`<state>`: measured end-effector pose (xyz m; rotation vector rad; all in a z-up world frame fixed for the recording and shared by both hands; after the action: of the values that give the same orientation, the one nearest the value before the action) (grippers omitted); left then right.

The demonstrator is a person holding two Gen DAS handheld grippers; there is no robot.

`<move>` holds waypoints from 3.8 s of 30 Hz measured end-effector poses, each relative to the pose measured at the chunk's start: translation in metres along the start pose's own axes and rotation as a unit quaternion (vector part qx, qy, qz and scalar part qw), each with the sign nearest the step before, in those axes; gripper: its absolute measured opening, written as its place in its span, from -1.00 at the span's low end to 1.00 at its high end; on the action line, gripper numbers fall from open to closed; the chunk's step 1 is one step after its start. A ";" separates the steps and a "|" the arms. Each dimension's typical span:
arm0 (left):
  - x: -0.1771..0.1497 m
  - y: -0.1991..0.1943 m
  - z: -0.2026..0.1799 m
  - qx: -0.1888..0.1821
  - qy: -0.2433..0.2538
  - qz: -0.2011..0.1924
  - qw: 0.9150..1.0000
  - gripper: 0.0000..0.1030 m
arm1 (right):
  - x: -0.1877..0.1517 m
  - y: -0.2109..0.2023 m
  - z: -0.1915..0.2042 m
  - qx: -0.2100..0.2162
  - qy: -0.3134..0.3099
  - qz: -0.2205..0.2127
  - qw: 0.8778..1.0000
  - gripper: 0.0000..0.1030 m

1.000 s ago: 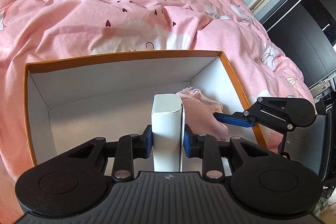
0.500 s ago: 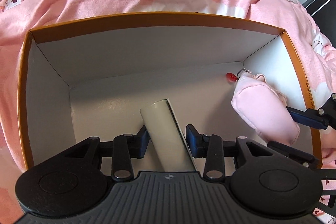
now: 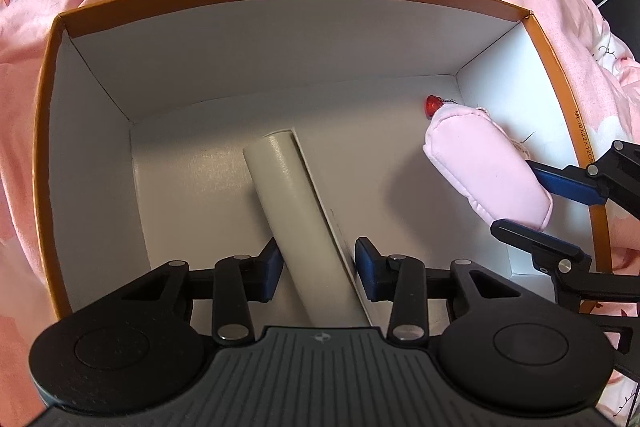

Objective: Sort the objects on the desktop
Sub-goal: 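Lower the white case into the orange box and open the left tool, then lower the pink pouch into the box corner and open the right tool, then withdraw both open tools from the box back toward the item pile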

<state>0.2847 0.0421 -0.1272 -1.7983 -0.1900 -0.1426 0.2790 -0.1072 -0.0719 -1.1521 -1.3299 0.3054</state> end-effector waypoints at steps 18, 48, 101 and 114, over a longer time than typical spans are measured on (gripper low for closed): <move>-0.001 -0.018 -0.006 0.129 0.097 -0.022 0.987 -0.02 | -0.001 -0.002 0.003 0.017 0.005 -0.008 1.000 -0.28; -0.003 0.033 -0.025 0.056 0.076 0.033 0.995 -0.48 | 0.008 0.041 -0.003 0.171 0.123 0.086 0.974 -0.05; -0.037 -0.035 -0.020 0.045 0.040 -0.067 0.996 -0.48 | -0.007 0.063 0.017 0.122 0.109 0.206 0.965 -0.88; -0.072 -0.088 -0.052 0.036 0.063 -0.171 0.983 -0.35 | 0.011 -0.039 0.032 0.028 0.074 0.032 0.996 0.05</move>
<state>0.1969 0.0080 -0.0457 -1.6662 -0.4085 -0.4878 0.2381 -0.1022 -0.0404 -1.1494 -1.1500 0.2963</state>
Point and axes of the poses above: each gripper's, at about its wrist camera, not at the fingertips, and y roughly the way its jaws point, z to its left, x to its top, the point moved 5 cm from there along y, roughly the way its jaws point, and after that the axes turned 4 degrees about -y, right-handed, at the moved point
